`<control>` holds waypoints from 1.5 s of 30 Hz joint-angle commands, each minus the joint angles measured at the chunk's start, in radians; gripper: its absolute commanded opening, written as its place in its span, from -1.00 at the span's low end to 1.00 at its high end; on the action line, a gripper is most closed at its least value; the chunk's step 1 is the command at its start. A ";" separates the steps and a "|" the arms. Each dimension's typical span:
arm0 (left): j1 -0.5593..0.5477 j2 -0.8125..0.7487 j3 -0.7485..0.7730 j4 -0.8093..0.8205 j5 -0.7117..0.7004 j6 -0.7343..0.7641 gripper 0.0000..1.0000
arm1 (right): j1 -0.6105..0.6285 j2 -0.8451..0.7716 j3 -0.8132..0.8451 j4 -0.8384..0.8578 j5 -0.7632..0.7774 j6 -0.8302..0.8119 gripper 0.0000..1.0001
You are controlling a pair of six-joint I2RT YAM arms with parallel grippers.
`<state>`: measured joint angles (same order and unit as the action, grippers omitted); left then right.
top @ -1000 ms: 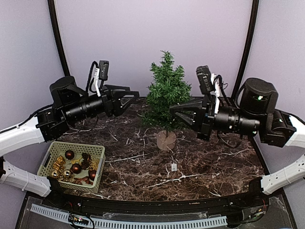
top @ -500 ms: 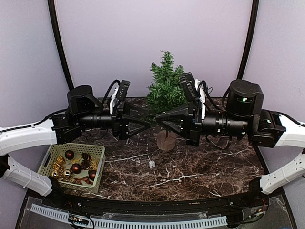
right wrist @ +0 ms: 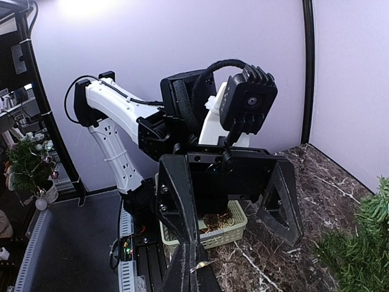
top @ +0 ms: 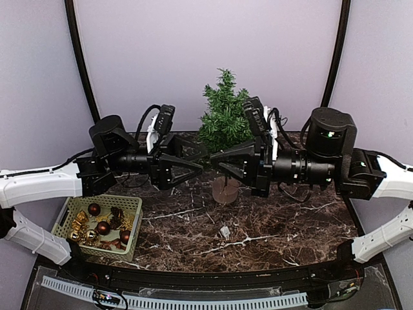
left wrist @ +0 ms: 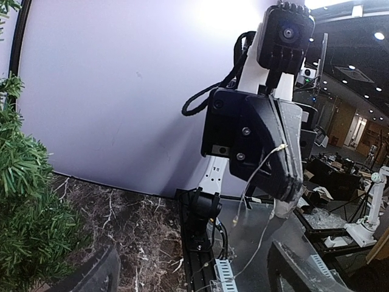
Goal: Decorate the small christmas tree
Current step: Pass from the right arm to the left
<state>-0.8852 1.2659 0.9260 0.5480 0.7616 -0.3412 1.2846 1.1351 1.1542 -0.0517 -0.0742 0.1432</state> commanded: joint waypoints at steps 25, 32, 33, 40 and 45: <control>-0.109 0.107 0.041 -0.070 -0.201 0.094 -0.04 | -0.007 -0.058 -0.050 0.125 0.048 0.036 -1.00; -0.132 0.178 0.041 -0.061 -0.245 0.107 -0.07 | -0.005 -0.054 -0.058 0.131 0.044 0.041 -1.00; -0.135 0.193 0.040 -0.052 -0.248 0.105 -0.07 | -0.005 -0.058 -0.060 0.133 0.045 0.042 -1.00; -0.145 0.237 0.003 -0.029 -0.270 0.093 -0.17 | -0.005 -0.082 -0.087 0.154 0.062 0.048 -1.00; -0.147 0.256 -0.022 -0.022 -0.289 0.087 -0.27 | -0.005 -0.098 -0.103 0.162 0.070 0.050 -1.00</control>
<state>-1.0256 1.5131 0.9291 0.4931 0.4953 -0.2516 1.2839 1.0649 1.0637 0.0429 -0.0216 0.1844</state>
